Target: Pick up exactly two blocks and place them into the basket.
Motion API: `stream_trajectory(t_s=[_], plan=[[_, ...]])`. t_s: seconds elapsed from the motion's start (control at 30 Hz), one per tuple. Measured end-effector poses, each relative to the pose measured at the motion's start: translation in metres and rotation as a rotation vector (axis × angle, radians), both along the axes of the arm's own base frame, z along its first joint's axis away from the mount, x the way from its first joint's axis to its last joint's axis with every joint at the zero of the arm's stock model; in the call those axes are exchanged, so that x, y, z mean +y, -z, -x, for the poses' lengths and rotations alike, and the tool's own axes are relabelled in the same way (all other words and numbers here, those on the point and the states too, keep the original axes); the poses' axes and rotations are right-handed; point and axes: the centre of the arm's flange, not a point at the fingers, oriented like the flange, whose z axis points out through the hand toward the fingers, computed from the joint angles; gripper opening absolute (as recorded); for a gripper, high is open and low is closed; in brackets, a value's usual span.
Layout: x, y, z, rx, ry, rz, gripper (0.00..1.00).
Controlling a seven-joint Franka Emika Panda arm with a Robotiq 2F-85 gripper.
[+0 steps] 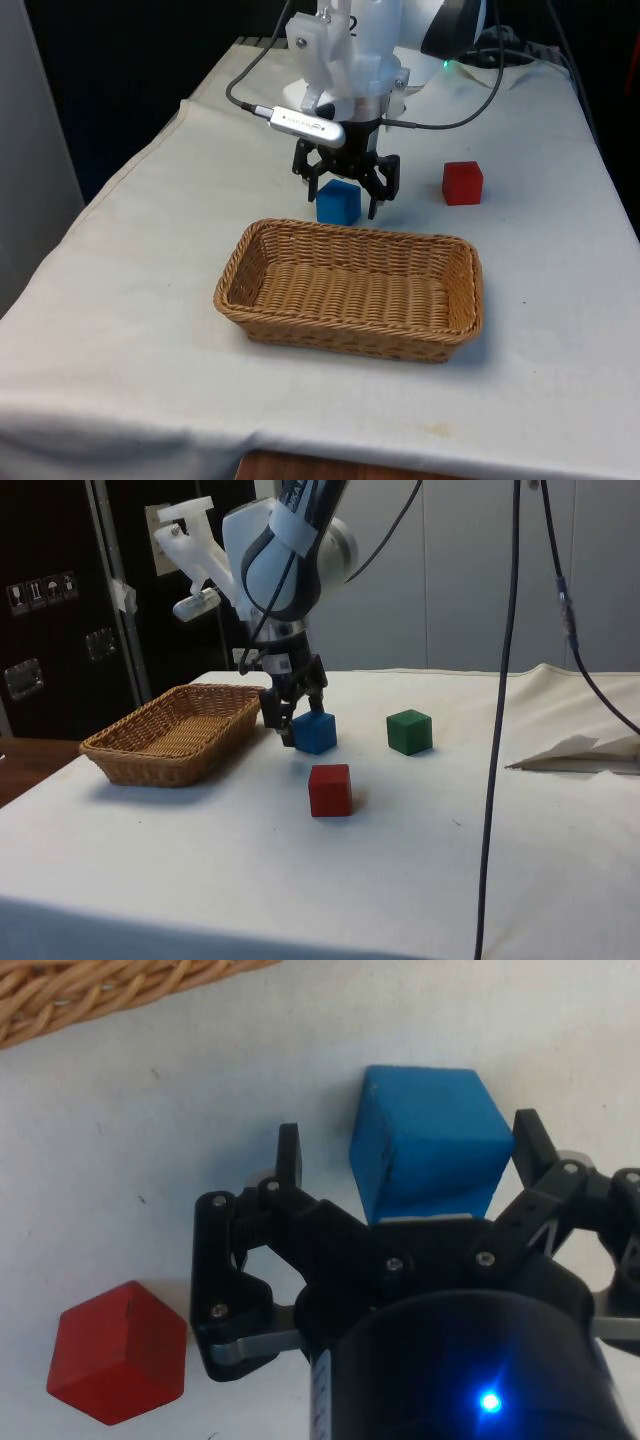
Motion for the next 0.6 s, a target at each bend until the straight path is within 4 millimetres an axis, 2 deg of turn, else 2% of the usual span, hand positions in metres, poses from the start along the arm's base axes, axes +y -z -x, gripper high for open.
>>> stream_trajectory(t_s=[0.07,0.13,0.17,0.3,0.33,0.6], plan=[[0.0,0.0,0.0,0.0,0.0,0.0,0.97],[0.0,0.0,0.0,0.0,0.0,0.0,0.79],[0.0,0.0,0.0,0.0,0.0,0.0,0.62],[0.0,0.0,0.0,0.0,0.0,0.0,0.19],[0.0001,-0.0004,0.0,0.0,0.0,-0.001,0.02],[0.0001,-0.0004,0.0001,0.001,0.0,-0.001,0.03]])
